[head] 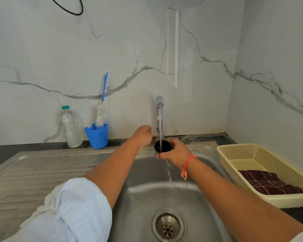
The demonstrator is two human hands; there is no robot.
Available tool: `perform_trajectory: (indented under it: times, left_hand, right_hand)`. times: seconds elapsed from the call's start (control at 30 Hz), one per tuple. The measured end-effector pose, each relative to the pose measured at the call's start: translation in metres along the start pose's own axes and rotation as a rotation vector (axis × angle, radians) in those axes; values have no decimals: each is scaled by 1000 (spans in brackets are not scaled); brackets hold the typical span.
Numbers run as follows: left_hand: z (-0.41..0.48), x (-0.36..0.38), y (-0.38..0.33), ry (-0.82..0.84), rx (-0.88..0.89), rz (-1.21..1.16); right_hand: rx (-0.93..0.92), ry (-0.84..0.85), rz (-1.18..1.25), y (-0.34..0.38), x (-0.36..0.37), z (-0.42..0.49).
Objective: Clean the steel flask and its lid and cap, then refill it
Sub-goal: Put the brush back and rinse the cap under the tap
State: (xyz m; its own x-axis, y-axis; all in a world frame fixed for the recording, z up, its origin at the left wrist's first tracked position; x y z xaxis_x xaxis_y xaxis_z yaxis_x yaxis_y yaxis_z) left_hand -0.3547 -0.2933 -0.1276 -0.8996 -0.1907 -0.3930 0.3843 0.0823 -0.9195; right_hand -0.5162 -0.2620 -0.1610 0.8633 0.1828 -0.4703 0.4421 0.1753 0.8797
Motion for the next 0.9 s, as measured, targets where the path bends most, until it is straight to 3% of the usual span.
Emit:
perform_trajectory:
  times: [0.07, 0.23, 0.4, 0.5, 0.67, 0.9]
  left_hand:
    - [5, 5, -1, 20, 12, 11]
    - [16, 12, 4, 18, -27, -6]
    - [26, 4, 4, -41, -26, -27]
    - [27, 15, 5, 29, -24, -49]
    - [25, 24, 5, 99, -2, -102]
    - [14, 40, -4, 279, 92, 101]
  right_hand:
    - [-49, -30, 53, 5, -1, -2]
    - [-59, 102, 111, 14, 23, 1]
    - [41, 204, 121, 5, 24, 0]
    - [67, 222, 149, -1, 19, 5]
    - [-16, 167, -152, 2, 0, 11]
    - [-66, 68, -409, 13, -25, 15]
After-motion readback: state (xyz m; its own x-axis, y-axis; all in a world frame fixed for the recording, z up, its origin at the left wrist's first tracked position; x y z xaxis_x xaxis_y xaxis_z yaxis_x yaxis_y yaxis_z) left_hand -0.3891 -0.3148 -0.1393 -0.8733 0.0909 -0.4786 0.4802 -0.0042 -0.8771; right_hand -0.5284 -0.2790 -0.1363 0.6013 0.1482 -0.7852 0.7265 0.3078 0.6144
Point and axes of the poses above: each hand's wrist, its own z-axis towards the middle knuckle, its own x-axis out of the palm, y = z × x, the point moved 9 cm from there along z, towards the middle knuckle, and after that the axes turned 7 degrees about -z, right-handed, at the moved point
